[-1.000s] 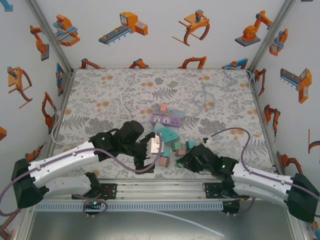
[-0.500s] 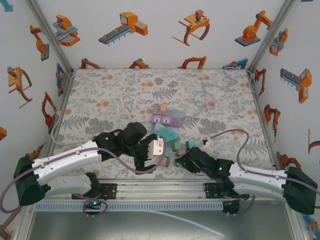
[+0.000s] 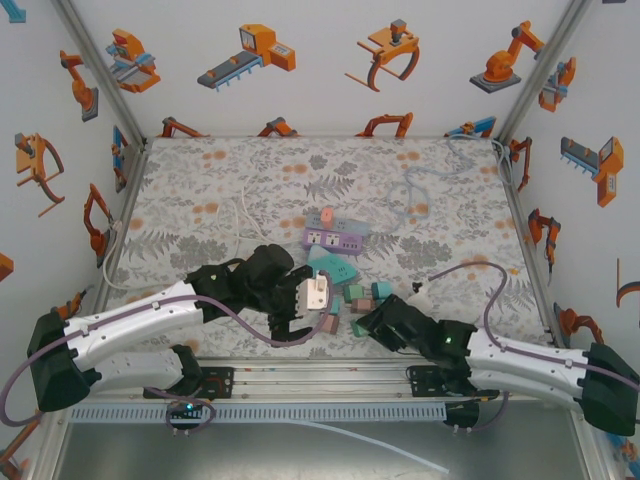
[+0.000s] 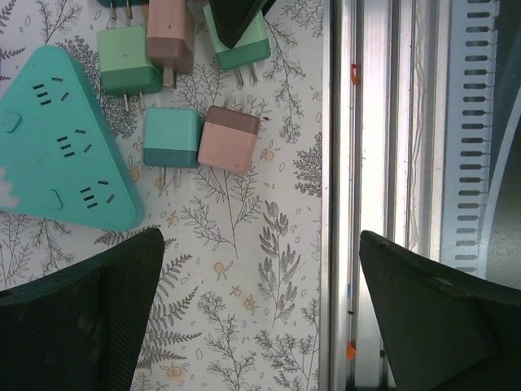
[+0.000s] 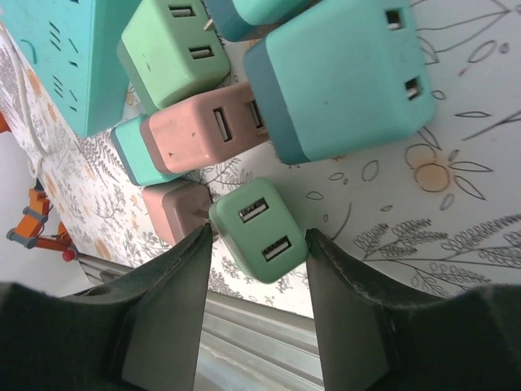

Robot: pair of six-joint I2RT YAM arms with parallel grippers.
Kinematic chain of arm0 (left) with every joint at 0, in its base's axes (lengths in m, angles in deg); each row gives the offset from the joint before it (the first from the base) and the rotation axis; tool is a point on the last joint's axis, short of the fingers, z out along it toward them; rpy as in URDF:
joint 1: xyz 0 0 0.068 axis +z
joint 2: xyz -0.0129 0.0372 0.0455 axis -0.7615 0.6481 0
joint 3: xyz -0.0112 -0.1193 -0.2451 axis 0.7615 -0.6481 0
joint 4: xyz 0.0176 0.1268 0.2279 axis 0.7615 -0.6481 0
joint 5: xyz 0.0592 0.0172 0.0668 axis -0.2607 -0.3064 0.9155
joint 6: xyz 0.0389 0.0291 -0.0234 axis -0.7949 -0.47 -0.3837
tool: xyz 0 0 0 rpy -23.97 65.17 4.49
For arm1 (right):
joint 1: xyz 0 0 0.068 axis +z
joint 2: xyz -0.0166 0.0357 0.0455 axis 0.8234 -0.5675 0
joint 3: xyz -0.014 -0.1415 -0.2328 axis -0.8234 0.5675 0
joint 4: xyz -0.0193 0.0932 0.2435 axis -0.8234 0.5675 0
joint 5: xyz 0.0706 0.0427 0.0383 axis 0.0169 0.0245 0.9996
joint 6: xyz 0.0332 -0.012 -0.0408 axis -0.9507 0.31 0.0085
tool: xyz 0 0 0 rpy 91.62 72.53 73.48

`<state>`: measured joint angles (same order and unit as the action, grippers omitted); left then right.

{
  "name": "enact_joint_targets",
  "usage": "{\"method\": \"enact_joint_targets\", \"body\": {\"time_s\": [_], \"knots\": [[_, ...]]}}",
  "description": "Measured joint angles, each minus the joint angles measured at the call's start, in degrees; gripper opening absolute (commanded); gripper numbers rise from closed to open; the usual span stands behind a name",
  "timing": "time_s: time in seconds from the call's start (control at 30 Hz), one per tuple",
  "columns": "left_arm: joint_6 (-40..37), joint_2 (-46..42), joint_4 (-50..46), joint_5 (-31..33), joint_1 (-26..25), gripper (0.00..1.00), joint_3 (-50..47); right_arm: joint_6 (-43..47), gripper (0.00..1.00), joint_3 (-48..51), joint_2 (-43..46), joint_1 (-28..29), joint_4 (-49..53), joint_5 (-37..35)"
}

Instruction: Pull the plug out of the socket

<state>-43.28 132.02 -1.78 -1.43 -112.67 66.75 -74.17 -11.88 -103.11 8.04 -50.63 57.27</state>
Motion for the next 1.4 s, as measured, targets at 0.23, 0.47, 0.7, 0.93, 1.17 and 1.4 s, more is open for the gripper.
{"method": "enact_joint_targets", "body": {"time_s": [0.23,0.47,0.7,0.93,1.17,1.4], "knots": [[1.1,-0.8,1.5,4.1,0.0,0.97,-0.5,0.7,0.5,0.0,7.8,0.0,8.7,-3.0],[4.4,-0.9,4.4,11.0,0.6,0.97,-1.0,7.4,0.52,-4.5,11.6,0.0,14.8,-10.7],[16.0,-1.6,10.3,14.6,9.7,0.97,-2.1,25.5,0.73,-18.5,5.5,0.0,15.4,-22.2],[29.2,-1.8,17.3,16.6,17.6,0.97,-2.3,57.1,0.89,-26.2,-4.2,-2.2,4.4,-25.0],[46.7,8.1,14.5,20.9,28.4,0.97,6.4,81.7,0.9,-36.1,-16.7,-17.1,0.9,-5.4],[57.9,17.3,14.1,19.0,37.3,0.97,10.9,99.3,0.94,-51.6,-31.5,-23.6,5.2,10.2]]}}
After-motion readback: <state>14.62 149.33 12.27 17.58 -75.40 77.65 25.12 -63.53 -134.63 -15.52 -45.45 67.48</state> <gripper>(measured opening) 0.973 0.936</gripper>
